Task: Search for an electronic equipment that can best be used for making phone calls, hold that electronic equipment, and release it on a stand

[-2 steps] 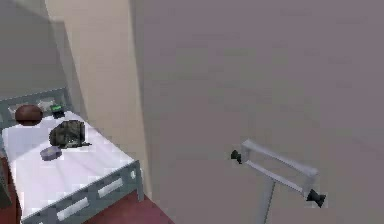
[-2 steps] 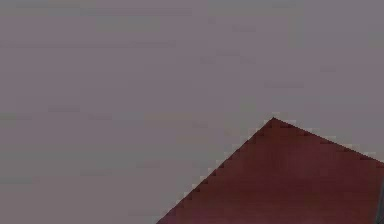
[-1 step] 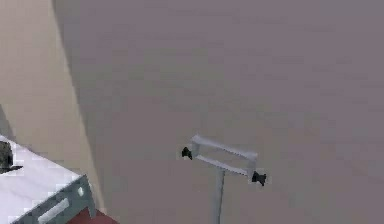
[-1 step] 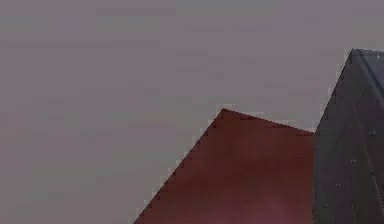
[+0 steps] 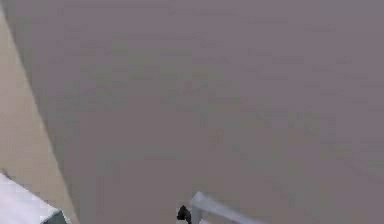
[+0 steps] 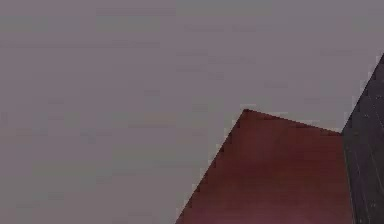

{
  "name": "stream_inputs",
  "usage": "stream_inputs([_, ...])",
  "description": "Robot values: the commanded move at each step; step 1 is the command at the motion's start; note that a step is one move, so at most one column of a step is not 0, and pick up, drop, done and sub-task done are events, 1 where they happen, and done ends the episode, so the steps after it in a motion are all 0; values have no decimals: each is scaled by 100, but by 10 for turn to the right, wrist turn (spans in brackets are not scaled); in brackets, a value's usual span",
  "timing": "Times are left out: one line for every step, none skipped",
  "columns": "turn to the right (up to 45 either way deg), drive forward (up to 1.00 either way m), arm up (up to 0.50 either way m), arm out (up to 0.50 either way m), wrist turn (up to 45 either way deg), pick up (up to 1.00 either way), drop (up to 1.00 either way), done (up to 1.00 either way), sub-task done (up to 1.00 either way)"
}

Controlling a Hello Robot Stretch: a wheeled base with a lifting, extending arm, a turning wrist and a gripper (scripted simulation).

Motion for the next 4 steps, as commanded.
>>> stream_inputs([-450,0,0,0,0,0,0,0,0])
stream_inputs([-450,0,0,0,0,0,0,0,0])
stream_inputs([-90,0,0,0,0,0,0,0,0])
stream_inputs([0,100,0,0,0,0,0,0,0])
